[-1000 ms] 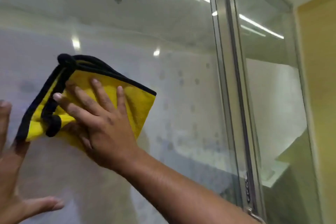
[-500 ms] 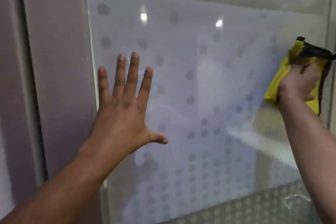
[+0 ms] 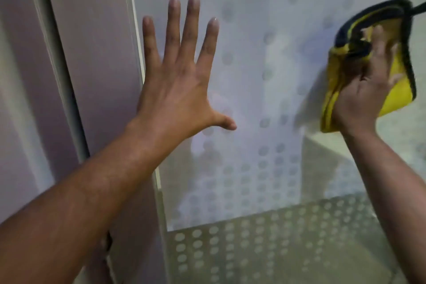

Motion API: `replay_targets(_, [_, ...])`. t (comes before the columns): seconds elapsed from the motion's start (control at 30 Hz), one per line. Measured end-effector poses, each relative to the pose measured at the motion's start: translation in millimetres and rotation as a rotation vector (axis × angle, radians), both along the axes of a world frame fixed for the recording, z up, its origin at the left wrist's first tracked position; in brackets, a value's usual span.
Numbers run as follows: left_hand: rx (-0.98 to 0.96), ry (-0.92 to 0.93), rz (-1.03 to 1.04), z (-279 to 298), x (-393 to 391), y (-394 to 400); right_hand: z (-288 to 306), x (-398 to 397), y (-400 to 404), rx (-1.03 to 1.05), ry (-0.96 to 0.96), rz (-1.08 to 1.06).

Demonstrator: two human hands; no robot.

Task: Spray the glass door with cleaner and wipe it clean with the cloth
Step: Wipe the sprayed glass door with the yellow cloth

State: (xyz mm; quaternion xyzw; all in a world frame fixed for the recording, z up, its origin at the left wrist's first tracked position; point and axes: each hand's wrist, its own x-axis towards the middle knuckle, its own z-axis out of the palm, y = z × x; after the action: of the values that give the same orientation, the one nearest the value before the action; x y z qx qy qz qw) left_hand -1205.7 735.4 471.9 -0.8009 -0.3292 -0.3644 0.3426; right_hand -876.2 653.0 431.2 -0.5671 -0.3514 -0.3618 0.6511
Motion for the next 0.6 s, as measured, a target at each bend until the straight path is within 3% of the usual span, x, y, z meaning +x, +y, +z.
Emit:
replay_targets(0.1, [0.043,0.007,-0.017,-12.3,-5.4,-5.6,-30.0,5.1,-9.5,0.193,0.461,0.033])
replay_targets(0.17, [0.085,0.008,-0.051,-29.4,-7.2,-11.0,-55.0,-38.3,0.4,0.208,0.498,0.019])
replay_targets(0.23, [0.079,-0.025,-0.092,-44.7,-6.2,-16.3,-87.7,-96.7,16.4,0.174,0.361,-0.004])
replay_targets(0.4, [-0.014,-0.071,-0.149,-53.6,0.7,-15.9,-191.6,-220.2,51.3,-0.165,-0.028,0.028])
replay_targets(0.5, [-0.014,0.022,-0.147,-57.1,16.0,-20.5,-235.6,-209.7,46.9,-0.401,-0.492,0.066])
replay_targets(0.6, [-0.009,0.076,-0.156,-66.0,30.7,-19.9,-245.4,-150.5,26.2,-0.442,-0.585,0.043])
